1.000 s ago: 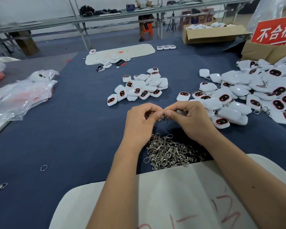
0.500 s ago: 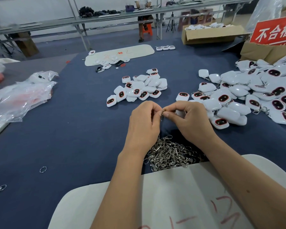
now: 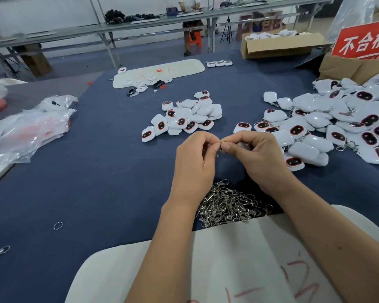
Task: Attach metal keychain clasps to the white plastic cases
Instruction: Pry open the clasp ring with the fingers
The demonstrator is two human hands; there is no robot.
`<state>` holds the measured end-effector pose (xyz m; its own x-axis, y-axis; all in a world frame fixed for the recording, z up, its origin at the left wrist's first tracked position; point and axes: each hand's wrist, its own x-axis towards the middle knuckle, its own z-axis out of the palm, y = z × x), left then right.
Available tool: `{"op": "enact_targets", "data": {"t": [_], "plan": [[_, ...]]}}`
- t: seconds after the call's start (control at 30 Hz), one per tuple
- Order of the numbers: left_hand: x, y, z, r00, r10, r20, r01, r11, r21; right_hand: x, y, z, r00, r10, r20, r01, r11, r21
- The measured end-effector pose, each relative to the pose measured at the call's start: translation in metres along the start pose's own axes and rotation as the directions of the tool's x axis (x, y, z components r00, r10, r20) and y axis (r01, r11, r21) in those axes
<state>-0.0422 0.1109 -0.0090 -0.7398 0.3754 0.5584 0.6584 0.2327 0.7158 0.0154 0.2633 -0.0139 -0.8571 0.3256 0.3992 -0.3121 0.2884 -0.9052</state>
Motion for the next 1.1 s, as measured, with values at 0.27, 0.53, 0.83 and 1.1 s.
{"op": "enact_targets", "data": {"t": [0.27,0.53,0.83,1.1], "plan": [[-0.002,0.002,0.005,1.0,0.018,-0.023,-0.018,1.0,0.022,0.002,0.004,0.009,0.998,0.063,-0.029,-0.059,0.992,0.114],[-0.002,-0.003,0.0,0.993,-0.063,0.101,0.05,0.99,0.134,0.006,0.012,0.006,0.959,0.254,-0.129,-0.247,0.967,0.071],[-0.003,-0.003,0.001,0.978,-0.092,0.19,0.056,0.981,0.188,0.008,0.01,0.009,0.976,0.107,-0.188,-0.126,0.988,-0.091],[-0.004,0.0,0.003,0.969,-0.085,0.233,0.038,0.979,0.202,0.007,0.002,0.012,0.983,0.063,-0.174,-0.108,0.96,-0.258]]}}
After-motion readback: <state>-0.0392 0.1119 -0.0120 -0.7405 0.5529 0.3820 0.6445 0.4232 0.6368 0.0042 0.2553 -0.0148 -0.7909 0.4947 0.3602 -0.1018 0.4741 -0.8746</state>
